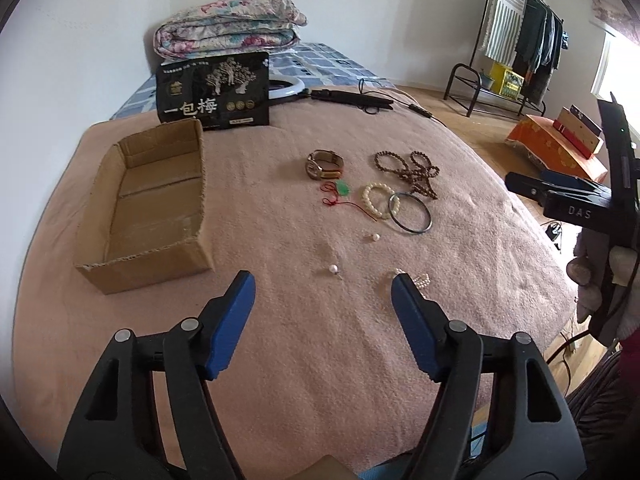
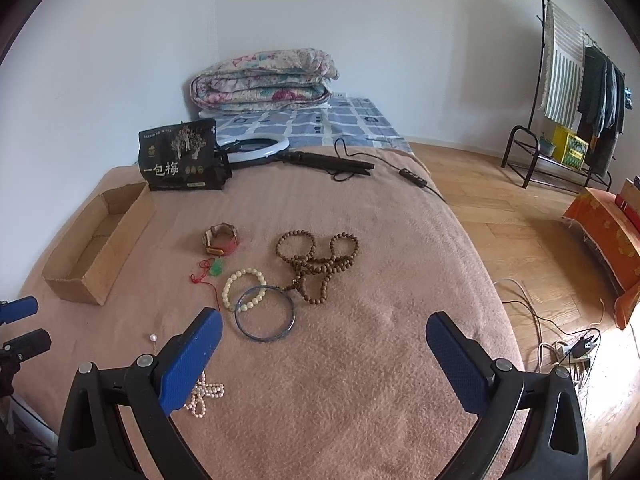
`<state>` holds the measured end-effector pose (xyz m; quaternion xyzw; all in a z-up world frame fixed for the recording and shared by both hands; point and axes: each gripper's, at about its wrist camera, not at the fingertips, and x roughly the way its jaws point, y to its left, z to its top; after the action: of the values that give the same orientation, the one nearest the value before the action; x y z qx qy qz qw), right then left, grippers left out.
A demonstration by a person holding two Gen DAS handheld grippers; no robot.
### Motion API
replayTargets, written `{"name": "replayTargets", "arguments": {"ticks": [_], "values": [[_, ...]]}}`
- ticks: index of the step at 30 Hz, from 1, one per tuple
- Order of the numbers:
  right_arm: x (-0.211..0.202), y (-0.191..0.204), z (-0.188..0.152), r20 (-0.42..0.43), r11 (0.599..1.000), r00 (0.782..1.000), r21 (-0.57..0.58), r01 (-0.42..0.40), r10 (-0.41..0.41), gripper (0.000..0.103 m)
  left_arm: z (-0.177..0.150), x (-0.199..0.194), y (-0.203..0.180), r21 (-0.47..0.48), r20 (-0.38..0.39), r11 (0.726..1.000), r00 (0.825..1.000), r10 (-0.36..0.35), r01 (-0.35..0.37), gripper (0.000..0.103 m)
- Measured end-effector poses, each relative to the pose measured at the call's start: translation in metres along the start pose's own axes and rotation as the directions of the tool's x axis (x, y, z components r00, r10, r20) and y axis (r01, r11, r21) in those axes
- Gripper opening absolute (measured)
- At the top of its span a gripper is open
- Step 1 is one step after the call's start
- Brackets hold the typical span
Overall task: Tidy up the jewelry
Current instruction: 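Grasp the white pearl necklace with the left tool while the right tool grasps the blue bangle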
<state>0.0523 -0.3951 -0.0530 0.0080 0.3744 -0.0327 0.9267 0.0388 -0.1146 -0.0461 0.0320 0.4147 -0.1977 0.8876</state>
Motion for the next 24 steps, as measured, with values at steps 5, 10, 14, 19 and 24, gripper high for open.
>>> {"name": "replayTargets", "arguments": {"ticks": [5,10,14,19,24], "values": [[0.032,-0.008,-0.001,-0.096,0.996,0.992,0.042,-0.075,0.079,0.097,-0.004,0.02,-0.018,-0.001,-0.065,0.996,0.994,-0.092,0.092,0.06],[0.071,-0.012,-0.004,-0.2,0.983,0.966,0.107,-0.146,0.165,0.087,-0.01,0.039,-0.038,0.02,-0.111,0.988,0.982,-0.151,0.154,0.052],[0.096,-0.011,-0.004,-0.249,0.976,0.948,0.134,-0.171,0.2,0.078,-0.013,0.058,-0.05,0.016,-0.159,0.981,0.969,-0.187,0.192,0.046],[0.122,-0.011,-0.004,-0.294,0.959,0.919,0.191,-0.211,0.261,0.065,-0.013,0.082,-0.058,-0.014,-0.21,0.975,0.953,-0.219,0.221,0.044],[0.146,-0.009,-0.005,-0.34,0.942,0.89,0.246,-0.228,0.304,0.055,-0.012,0.105,-0.063,-0.033,-0.244,0.977,0.946,-0.212,0.21,0.041]]}}
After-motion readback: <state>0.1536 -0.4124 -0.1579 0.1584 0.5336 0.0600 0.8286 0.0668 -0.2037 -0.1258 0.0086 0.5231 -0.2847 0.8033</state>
